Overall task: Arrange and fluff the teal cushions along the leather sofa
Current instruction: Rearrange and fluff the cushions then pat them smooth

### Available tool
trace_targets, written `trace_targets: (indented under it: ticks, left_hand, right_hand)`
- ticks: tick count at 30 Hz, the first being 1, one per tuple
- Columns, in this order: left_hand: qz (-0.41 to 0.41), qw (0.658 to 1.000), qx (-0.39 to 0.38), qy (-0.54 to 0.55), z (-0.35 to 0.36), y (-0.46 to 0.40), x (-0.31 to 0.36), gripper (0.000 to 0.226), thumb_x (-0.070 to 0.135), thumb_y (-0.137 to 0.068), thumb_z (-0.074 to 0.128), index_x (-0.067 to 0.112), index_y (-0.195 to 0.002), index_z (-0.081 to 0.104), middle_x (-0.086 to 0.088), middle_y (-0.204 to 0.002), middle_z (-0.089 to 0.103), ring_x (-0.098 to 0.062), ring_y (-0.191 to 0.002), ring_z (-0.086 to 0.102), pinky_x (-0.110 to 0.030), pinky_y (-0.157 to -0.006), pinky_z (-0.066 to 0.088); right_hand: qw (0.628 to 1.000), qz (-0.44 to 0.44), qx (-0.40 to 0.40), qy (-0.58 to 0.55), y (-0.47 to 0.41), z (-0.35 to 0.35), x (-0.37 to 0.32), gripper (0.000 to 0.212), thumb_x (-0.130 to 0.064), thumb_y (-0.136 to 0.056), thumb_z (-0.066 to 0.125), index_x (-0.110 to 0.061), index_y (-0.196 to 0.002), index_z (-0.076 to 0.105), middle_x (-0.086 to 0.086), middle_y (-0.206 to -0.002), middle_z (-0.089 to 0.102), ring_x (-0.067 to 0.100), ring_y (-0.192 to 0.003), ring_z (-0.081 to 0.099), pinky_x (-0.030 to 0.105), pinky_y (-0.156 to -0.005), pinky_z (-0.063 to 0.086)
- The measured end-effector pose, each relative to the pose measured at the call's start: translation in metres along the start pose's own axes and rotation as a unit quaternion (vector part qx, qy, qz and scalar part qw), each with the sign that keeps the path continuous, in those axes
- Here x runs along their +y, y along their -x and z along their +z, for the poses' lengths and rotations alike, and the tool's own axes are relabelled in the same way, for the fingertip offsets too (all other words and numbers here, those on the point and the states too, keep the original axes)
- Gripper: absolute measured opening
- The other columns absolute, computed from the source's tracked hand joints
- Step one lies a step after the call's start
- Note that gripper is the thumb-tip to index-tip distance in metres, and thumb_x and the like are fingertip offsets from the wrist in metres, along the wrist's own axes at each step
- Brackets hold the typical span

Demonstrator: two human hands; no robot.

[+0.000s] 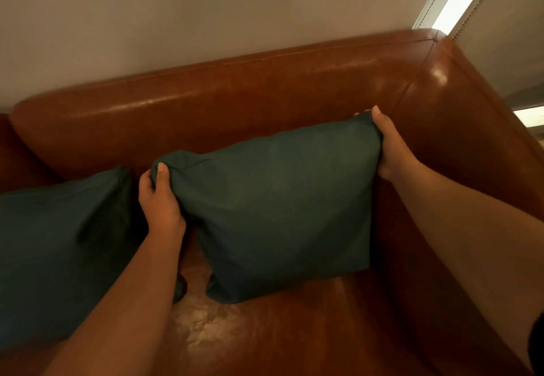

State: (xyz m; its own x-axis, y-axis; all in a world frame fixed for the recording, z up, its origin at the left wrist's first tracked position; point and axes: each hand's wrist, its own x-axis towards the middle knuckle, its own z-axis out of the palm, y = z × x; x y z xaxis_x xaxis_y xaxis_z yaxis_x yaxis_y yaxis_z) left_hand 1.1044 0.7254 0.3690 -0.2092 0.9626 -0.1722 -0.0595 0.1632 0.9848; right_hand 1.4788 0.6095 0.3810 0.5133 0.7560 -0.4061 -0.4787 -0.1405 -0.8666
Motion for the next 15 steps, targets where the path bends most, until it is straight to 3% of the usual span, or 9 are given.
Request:
trace_targets:
  ticks: [3,6,8,11,15]
  left_hand:
    - [0.007,1.000,0.018,0.013,0.003,0.002,-0.001,0.016,0.039,-0.094,0.053,0.025,-0.095,0.061,0.006,-0.098,0.066,-0.012,-0.096,0.063,-0.031,-0.084,0.053]
    - [0.018,0.999,0.030,0.015,0.006,0.005,-0.001,0.024,0.043,-0.094,0.051,0.022,-0.099,0.061,0.005,-0.099,0.066,-0.014,-0.097,0.063,-0.031,-0.083,0.053]
    - [0.018,0.999,0.038,0.024,0.008,0.012,0.000,0.028,0.043,-0.094,0.050,0.019,-0.105,0.060,0.005,-0.101,0.066,-0.013,-0.098,0.063,-0.030,-0.084,0.053]
    - [0.012,0.998,0.043,0.045,0.011,0.018,0.001,0.029,0.043,-0.094,0.051,0.018,-0.105,0.060,0.003,-0.101,0.066,-0.014,-0.098,0.062,-0.034,-0.087,0.052]
    - [0.005,0.997,0.047,0.058,0.011,0.017,0.002,0.028,0.043,-0.093,0.052,0.018,-0.102,0.061,0.002,-0.100,0.067,-0.015,-0.097,0.063,-0.037,-0.089,0.052]
  right_hand:
    - [0.999,-0.012,0.036,0.029,-0.001,0.004,-0.001,0.052,-0.057,-0.083,0.060,-0.020,-0.119,0.058,0.006,-0.120,0.064,0.020,-0.103,0.066,0.036,-0.082,0.054]
    - [0.989,-0.052,0.121,0.065,0.002,0.005,-0.002,0.032,-0.049,-0.090,0.056,-0.018,-0.088,0.063,0.002,-0.092,0.066,0.013,-0.082,0.065,0.027,-0.067,0.053]
    - [0.979,-0.085,0.169,0.076,0.004,0.005,-0.002,0.034,-0.044,-0.094,0.053,-0.017,-0.074,0.056,-0.002,-0.074,0.058,0.007,-0.066,0.057,0.021,-0.059,0.049]
    - [0.973,-0.105,0.182,0.092,0.004,0.003,-0.003,0.036,-0.036,-0.097,0.052,-0.016,-0.067,0.049,-0.003,-0.065,0.049,0.003,-0.051,0.046,0.016,-0.049,0.041]
    - [0.974,-0.111,0.169,0.099,0.000,0.009,-0.011,0.033,-0.032,-0.097,0.052,-0.017,-0.068,0.046,-0.003,-0.066,0.047,0.004,-0.052,0.044,0.017,-0.050,0.041]
